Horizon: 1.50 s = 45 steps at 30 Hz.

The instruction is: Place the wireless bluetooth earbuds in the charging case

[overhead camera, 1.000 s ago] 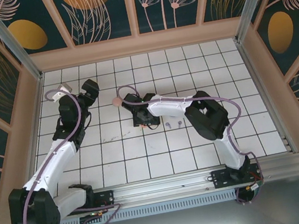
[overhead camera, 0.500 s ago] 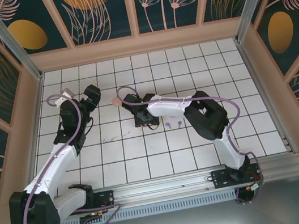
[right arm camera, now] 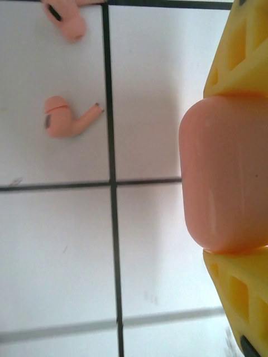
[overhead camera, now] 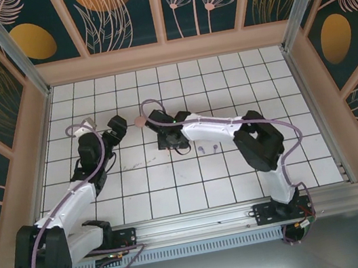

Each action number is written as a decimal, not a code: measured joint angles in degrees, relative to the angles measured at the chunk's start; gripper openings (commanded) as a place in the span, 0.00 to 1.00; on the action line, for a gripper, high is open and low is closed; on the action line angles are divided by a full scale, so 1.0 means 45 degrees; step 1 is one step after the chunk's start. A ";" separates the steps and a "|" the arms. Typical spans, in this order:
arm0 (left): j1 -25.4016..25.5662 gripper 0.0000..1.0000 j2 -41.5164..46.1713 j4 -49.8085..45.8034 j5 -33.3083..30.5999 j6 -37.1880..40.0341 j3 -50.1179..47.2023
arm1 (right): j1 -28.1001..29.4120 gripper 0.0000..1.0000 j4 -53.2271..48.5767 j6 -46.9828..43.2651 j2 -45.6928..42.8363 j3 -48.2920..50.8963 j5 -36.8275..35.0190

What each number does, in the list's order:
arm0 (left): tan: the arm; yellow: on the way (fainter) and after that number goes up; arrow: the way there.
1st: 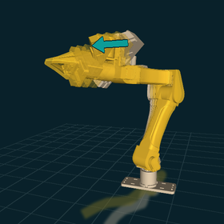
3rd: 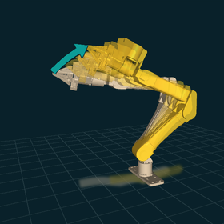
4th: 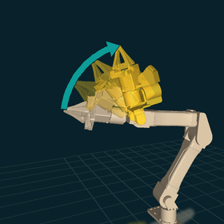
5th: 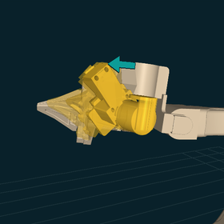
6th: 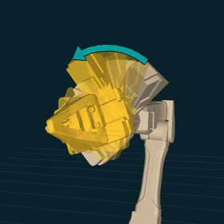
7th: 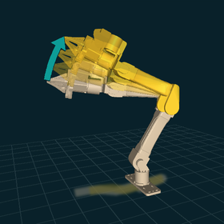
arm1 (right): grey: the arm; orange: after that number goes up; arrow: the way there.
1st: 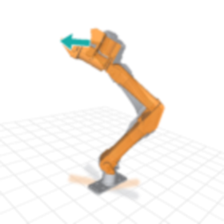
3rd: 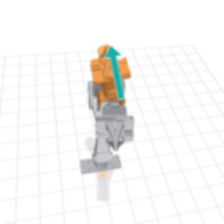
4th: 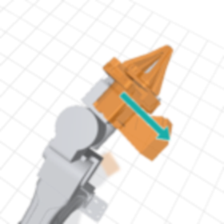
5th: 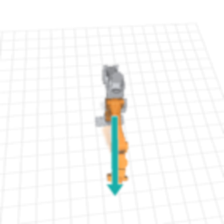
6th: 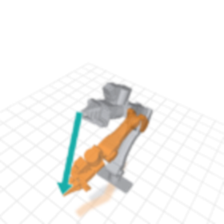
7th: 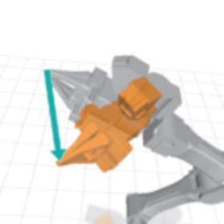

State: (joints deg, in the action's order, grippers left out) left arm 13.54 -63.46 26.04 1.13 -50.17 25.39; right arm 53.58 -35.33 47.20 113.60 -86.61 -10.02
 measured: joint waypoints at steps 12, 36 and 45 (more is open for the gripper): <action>0.0000 0.99 -0.2025 0.7130 0.4532 -0.0136 -0.1666 | -0.2035 0.36 0.1914 0.1807 -0.1059 -0.0398 0.0806; 0.0826 0.56 -0.9403 1.4183 0.7208 -0.2531 -0.0112 | -0.2633 0.35 0.3662 0.4269 -0.1005 -0.1656 0.3026; 0.1001 0.56 -0.9083 1.4115 0.6596 -0.1112 0.0345 | -0.2560 0.35 0.3648 0.4269 -0.0529 -0.1763 0.3162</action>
State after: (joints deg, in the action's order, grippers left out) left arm 18.04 -104.33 89.56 30.81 -55.18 26.94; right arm 42.06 -18.92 66.41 111.22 -94.54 4.21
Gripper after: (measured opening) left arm 0.559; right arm 0.573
